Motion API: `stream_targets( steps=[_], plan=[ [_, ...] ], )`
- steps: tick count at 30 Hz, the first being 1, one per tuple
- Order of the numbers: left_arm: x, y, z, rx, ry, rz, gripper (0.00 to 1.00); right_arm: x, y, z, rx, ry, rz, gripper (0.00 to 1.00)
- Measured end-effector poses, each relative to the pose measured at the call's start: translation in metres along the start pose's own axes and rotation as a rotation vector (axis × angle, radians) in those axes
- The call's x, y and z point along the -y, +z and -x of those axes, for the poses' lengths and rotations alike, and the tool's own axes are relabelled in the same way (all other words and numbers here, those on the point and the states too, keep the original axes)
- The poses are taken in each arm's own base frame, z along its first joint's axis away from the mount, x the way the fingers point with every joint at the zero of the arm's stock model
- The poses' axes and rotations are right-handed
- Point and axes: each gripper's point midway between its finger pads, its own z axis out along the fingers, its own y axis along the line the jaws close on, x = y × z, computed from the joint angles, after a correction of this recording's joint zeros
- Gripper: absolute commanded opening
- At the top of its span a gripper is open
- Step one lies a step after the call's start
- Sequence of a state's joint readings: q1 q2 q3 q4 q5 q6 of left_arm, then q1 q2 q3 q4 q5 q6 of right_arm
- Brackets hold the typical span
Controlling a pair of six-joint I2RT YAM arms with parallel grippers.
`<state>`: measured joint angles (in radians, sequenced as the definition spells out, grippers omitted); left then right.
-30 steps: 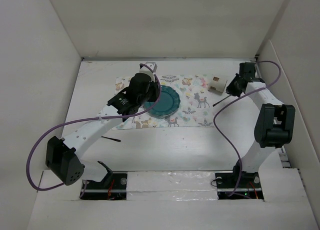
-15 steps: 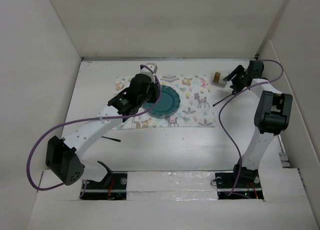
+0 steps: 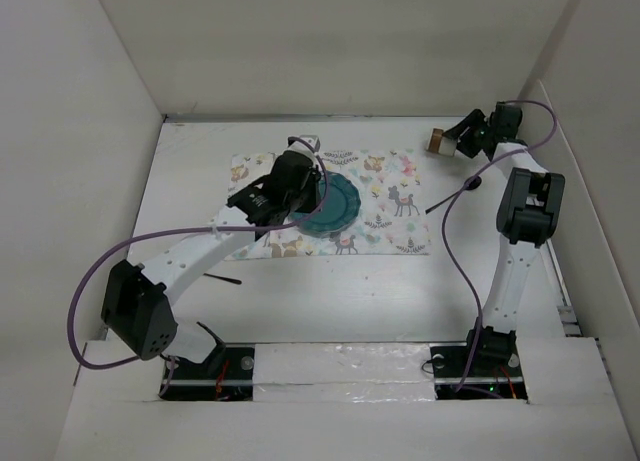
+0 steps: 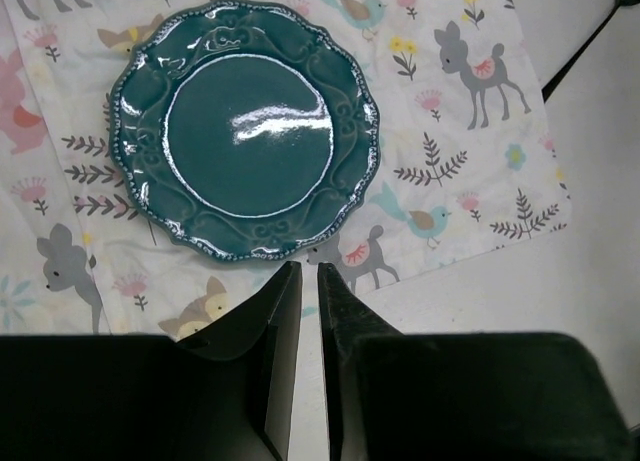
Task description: Set the dinner table for one person
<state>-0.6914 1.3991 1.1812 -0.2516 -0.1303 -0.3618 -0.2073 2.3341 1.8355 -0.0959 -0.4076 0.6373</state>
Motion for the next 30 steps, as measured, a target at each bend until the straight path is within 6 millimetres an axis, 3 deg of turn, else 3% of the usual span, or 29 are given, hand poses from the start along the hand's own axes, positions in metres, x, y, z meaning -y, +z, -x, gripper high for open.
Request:
stream_targets(
  steps=[4, 5, 11, 17, 22, 25, 26, 30],
  plan=[
    [0.003, 0.006, -0.008, -0.03, 0.007, 0.017, 0.1, -0.009, 0.004, 0.004, 0.006, -0.018, 0.032, 0.36],
    [0.003, 0.007, -0.009, -0.034, 0.008, 0.02, 0.1, -0.012, 0.004, 0.004, 0.008, -0.022, 0.041, 0.25],
    [0.004, 0.007, -0.006, -0.032, 0.008, 0.036, 0.1, -0.038, 0.001, 0.0, 0.046, -0.049, 0.107, 0.0],
    [0.007, 0.005, 0.007, -0.001, 0.003, 0.037, 0.1, -0.048, -0.022, -0.013, 0.021, -0.098, -0.004, 0.0],
    [0.009, 0.005, 0.011, 0.016, -0.001, 0.029, 0.1, -0.097, -0.039, -0.019, -0.012, -0.236, -0.069, 0.0],
    [0.01, 0.002, 0.015, 0.031, -0.005, 0.021, 0.1, -0.124, -0.046, -0.037, -0.048, -0.311, -0.08, 0.0],
    [0.01, 0.0, 0.017, 0.039, -0.007, 0.017, 0.1, -0.138, -0.05, -0.054, -0.081, -0.365, -0.095, 0.0],
    [0.008, -0.014, 0.021, 0.071, -0.019, -0.004, 0.1, -0.16, -0.057, -0.098, -0.171, -0.485, -0.153, 0.0]
  ],
)
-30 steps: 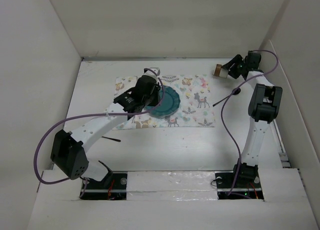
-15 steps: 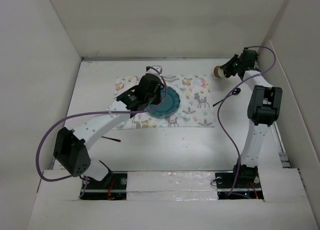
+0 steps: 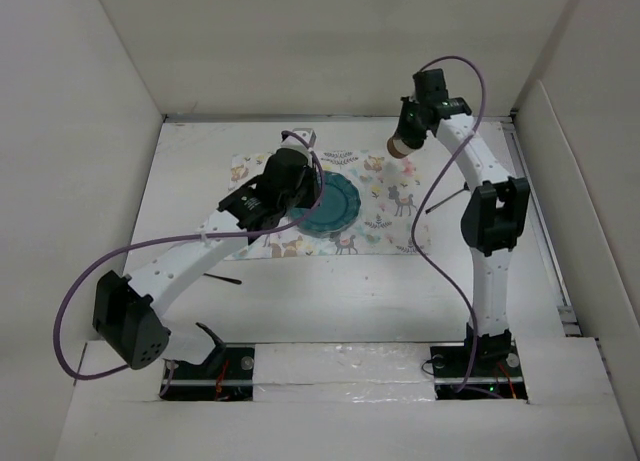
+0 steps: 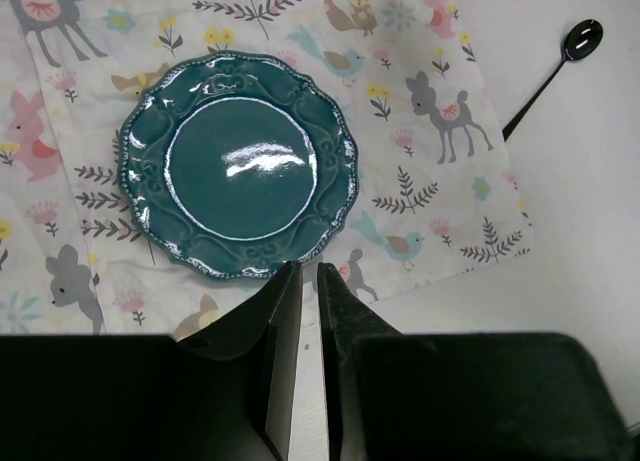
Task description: Set the dinner table for one person
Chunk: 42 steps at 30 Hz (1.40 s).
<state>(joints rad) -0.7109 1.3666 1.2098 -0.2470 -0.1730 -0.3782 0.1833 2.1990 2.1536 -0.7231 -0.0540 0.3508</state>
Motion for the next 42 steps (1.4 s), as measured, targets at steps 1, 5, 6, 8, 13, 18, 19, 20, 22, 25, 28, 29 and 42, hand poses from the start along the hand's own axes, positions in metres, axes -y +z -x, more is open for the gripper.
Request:
stream_targets(
  steps=[1, 5, 6, 8, 13, 18, 19, 20, 22, 25, 28, 29, 42],
  plan=[
    [0.0, -0.003, 0.002, 0.009, -0.002, -0.004, 0.1, -0.007, 0.0, -0.006, -0.014, -0.025, -0.013, 0.0],
    [-0.002, -0.012, 0.008, 0.038, -0.011, -0.015, 0.11, -0.017, 0.007, -0.025, -0.061, -0.099, -0.075, 0.0],
    [-0.003, -0.013, 0.008, 0.043, -0.013, -0.016, 0.11, -0.016, 0.009, -0.029, -0.073, -0.11, -0.093, 0.0],
    [-0.005, -0.015, 0.007, 0.043, -0.014, -0.018, 0.11, -0.012, 0.017, -0.033, -0.088, -0.124, -0.13, 0.0],
    [-0.008, -0.016, -0.001, 0.029, -0.011, -0.013, 0.11, 0.004, 0.039, -0.041, -0.119, -0.147, -0.209, 0.0],
    [-0.008, -0.016, -0.002, 0.026, -0.011, -0.017, 0.11, 0.017, 0.048, -0.057, -0.169, -0.156, -0.254, 0.0],
    [-0.008, -0.016, -0.002, 0.026, -0.011, -0.018, 0.11, 0.018, 0.049, -0.059, -0.174, -0.157, -0.255, 0.0],
    [-0.007, -0.016, -0.003, 0.025, -0.011, -0.019, 0.11, 0.018, 0.051, -0.06, -0.176, -0.158, -0.256, 0.0],
    [-0.007, -0.016, -0.004, 0.021, -0.01, -0.021, 0.1, 0.018, 0.052, -0.062, -0.181, -0.159, -0.257, 0.0],
    [-0.007, -0.015, -0.007, 0.013, -0.01, -0.024, 0.11, 0.014, 0.051, -0.06, -0.174, -0.161, -0.251, 0.0],
    [-0.007, -0.015, -0.008, 0.01, -0.011, -0.027, 0.11, 0.01, 0.051, -0.058, -0.165, -0.165, -0.243, 0.2],
    [-0.007, -0.015, -0.008, 0.009, -0.011, -0.029, 0.1, 0.009, 0.051, -0.058, -0.165, -0.167, -0.242, 0.28],
    [-0.005, -0.015, -0.008, 0.011, -0.013, -0.035, 0.11, 0.009, 0.032, -0.035, -0.11, -0.118, -0.212, 0.55]
  ],
)
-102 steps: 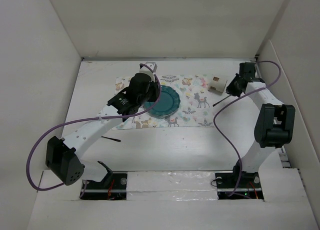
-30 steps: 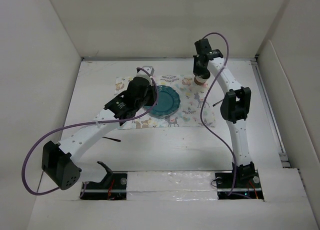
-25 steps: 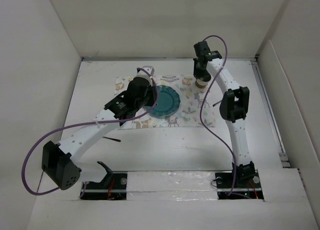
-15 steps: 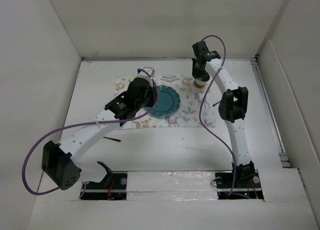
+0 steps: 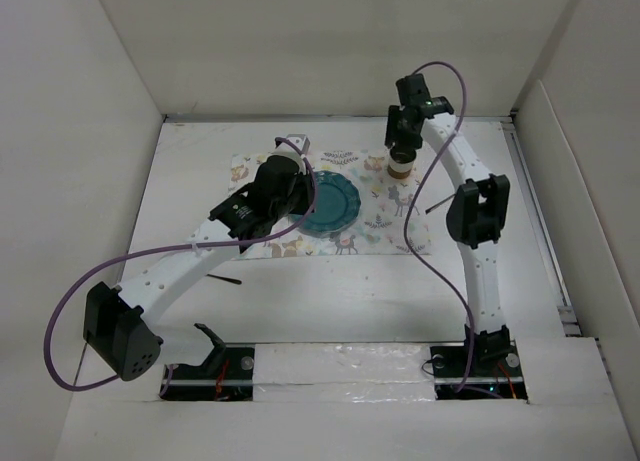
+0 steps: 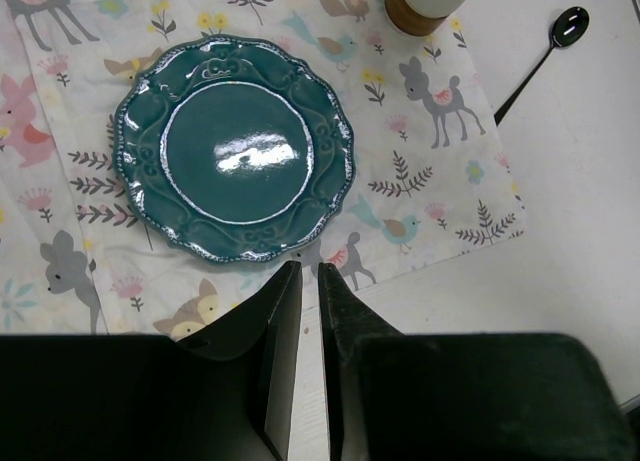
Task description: Set the dinner table for one person
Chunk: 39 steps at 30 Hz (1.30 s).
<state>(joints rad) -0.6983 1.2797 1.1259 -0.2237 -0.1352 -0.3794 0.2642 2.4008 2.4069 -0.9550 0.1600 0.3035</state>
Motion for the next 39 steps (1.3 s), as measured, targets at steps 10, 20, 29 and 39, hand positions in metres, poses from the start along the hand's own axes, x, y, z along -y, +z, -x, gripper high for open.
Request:
stream_targets(
  steps=[10, 20, 29, 39],
  plan=[
    [0.002, -0.001, 0.007, 0.018, 0.007, -0.007, 0.0, 0.138, -0.133, 0.043, 0.324, 0.401, 0.024, 0.0],
    [0.003, -0.002, 0.016, 0.04, 0.02, -0.011, 0.3, 0.195, -0.013, -0.102, -0.077, 0.541, -0.13, 0.51],
    [0.001, -0.002, 0.017, 0.044, 0.02, -0.007, 0.31, 0.189, 0.009, -0.108, -0.133, 0.531, -0.123, 0.46],
    [-0.002, -0.002, 0.019, 0.054, 0.018, 0.008, 0.3, 0.187, 0.026, -0.11, -0.175, 0.505, -0.179, 0.02]
  ],
)
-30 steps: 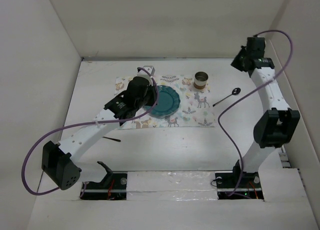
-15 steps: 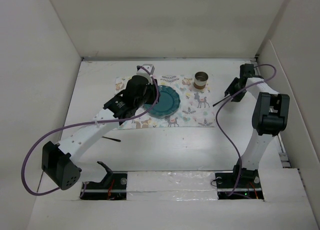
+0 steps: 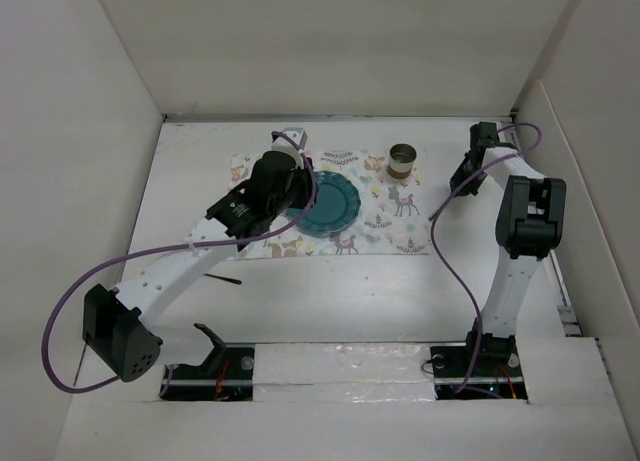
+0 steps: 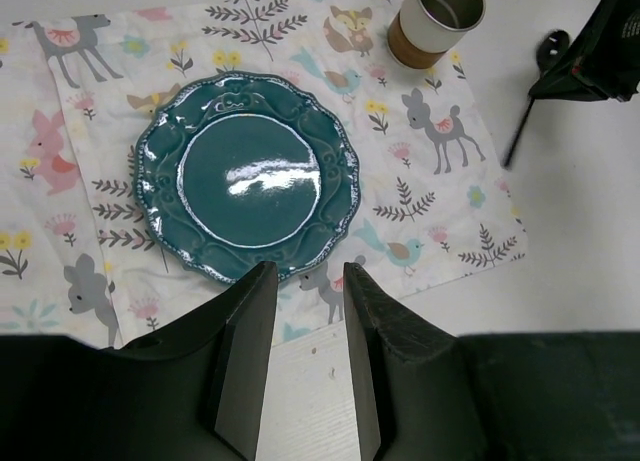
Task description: Set the dinner table for one person
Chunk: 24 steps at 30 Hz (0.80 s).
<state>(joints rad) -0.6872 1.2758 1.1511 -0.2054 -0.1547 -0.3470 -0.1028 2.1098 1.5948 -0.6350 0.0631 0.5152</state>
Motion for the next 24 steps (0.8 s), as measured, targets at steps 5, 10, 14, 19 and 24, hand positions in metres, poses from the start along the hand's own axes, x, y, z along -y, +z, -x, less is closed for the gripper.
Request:
stream_targets(
  steps=[5, 10, 14, 19, 24],
  plan=[
    [-0.002, -0.006, 0.003, 0.018, -0.004, 0.004, 0.3, 0.003, -0.003, 0.002, 0.021, 0.009, -0.035, 0.0],
    [-0.002, -0.008, 0.006, 0.027, -0.005, 0.004, 0.3, 0.014, -0.041, 0.031, 0.138, 0.048, -0.064, 0.0],
    [-0.001, -0.009, 0.012, 0.036, -0.007, 0.009, 0.3, -0.006, -0.131, 0.074, 0.358, 0.063, 0.057, 0.0],
    [-0.001, -0.011, 0.039, 0.085, -0.062, 0.022, 0.28, -0.089, -0.255, 0.065, 0.541, -0.11, 0.381, 0.0],
    [-0.036, -0.009, 0.05, 0.103, -0.193, 0.118, 0.24, -0.172, -0.271, -0.036, 0.388, -0.393, 0.63, 0.0]
  ],
)
